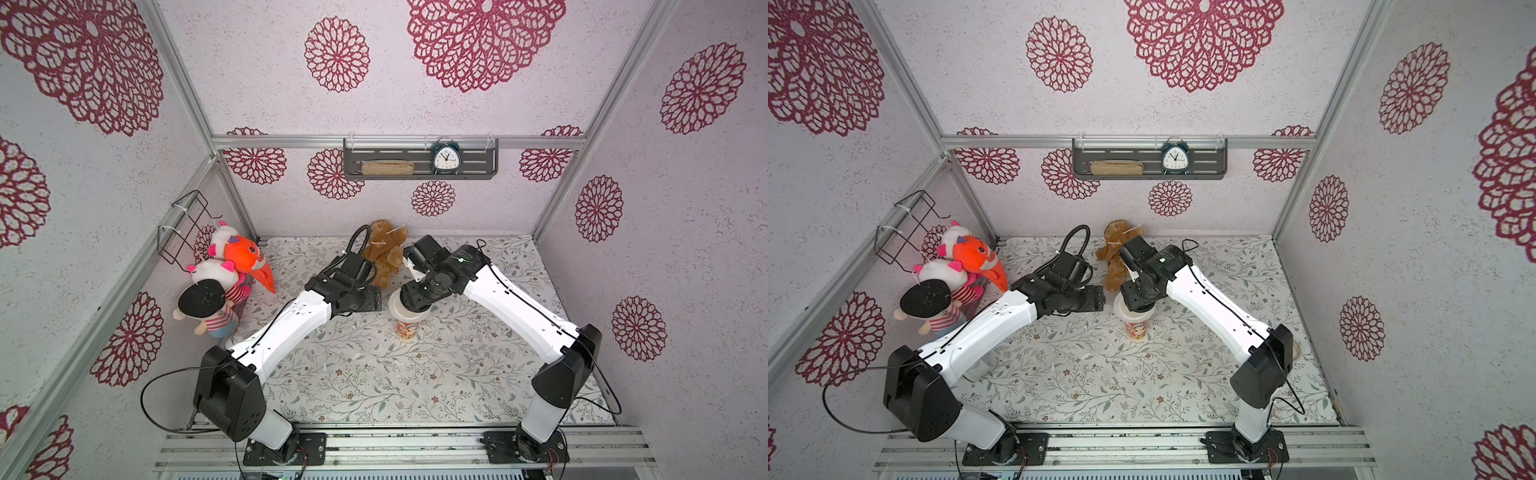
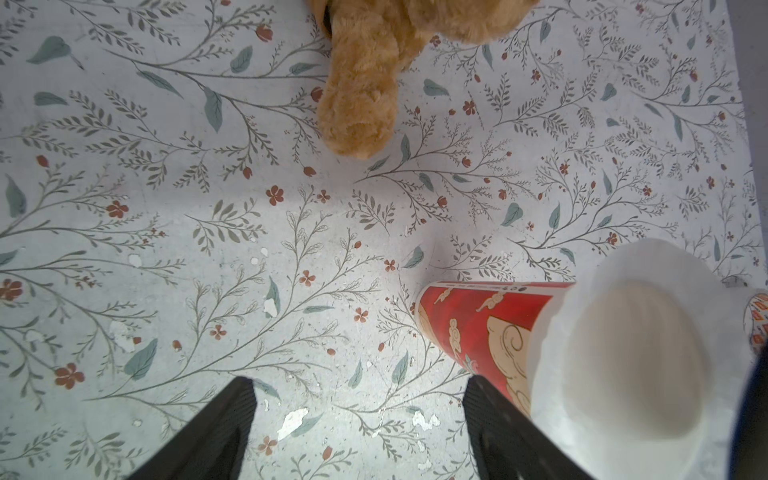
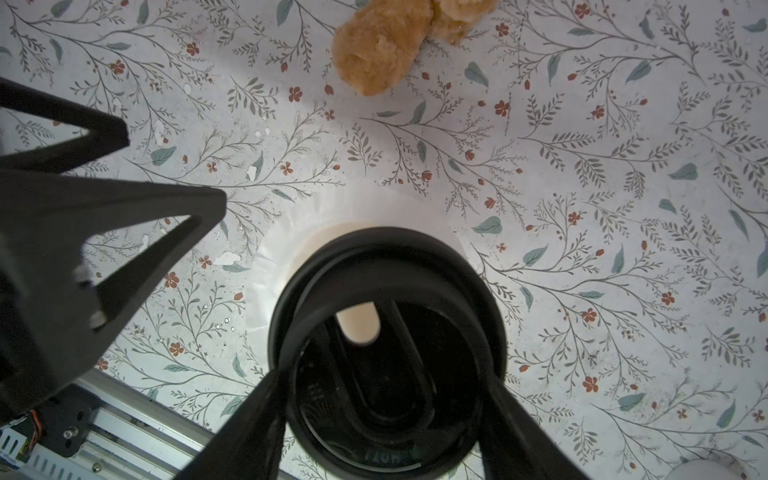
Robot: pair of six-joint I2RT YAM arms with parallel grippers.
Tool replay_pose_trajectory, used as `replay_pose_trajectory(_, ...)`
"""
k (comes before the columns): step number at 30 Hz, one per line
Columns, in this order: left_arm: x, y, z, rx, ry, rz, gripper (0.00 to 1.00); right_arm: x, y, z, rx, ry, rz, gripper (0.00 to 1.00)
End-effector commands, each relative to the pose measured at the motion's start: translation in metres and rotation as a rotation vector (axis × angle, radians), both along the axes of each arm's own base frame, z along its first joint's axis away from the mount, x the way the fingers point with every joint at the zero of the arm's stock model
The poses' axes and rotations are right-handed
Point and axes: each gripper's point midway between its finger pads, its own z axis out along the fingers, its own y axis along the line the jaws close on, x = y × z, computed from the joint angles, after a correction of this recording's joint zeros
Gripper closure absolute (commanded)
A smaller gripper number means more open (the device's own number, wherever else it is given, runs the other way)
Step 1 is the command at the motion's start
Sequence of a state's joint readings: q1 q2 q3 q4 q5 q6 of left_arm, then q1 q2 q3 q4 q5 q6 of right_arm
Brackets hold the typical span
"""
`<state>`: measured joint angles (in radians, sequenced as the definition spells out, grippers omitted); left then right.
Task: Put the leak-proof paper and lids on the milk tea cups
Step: Place the cup lid on the cup.
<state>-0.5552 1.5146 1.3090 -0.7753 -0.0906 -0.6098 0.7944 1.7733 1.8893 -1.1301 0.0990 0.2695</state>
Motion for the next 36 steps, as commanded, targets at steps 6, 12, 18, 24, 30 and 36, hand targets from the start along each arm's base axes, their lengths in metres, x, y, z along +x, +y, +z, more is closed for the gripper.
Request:
replay_pose_trajectory(6,-0.004,0.02,0.01,0.004,-0.039,0.04,0.12,-0.008,0.012,-0.002,-0.029,0.019,0.063,0.36)
replay_pose_trajectory(12,-0.005,0.024,0.01,0.002,-0.042,0.044,0.12,-0.007,0.013,-0.008,-0.042,0.029,0.064,0.36)
replay_pose_trajectory(18,-0.005,0.024,0.009,-0.001,-0.04,0.043,0.12,-0.005,0.013,-0.011,-0.052,0.025,0.06,0.36)
replay_pose_trajectory(24,-0.006,0.024,0.009,-0.003,-0.039,0.039,0.12,-0.003,0.014,-0.016,-0.064,0.029,0.058,0.35)
replay_pose_trajectory(30,-0.007,0.026,0.008,-0.001,-0.039,0.041,0.12,-0.003,0.015,-0.023,-0.065,0.039,0.059,0.34)
replay_pose_trajectory(36,-0.007,0.027,0.008,-0.002,-0.037,0.04,0.12,-0.003,0.014,-0.027,-0.073,0.042,0.057,0.33)
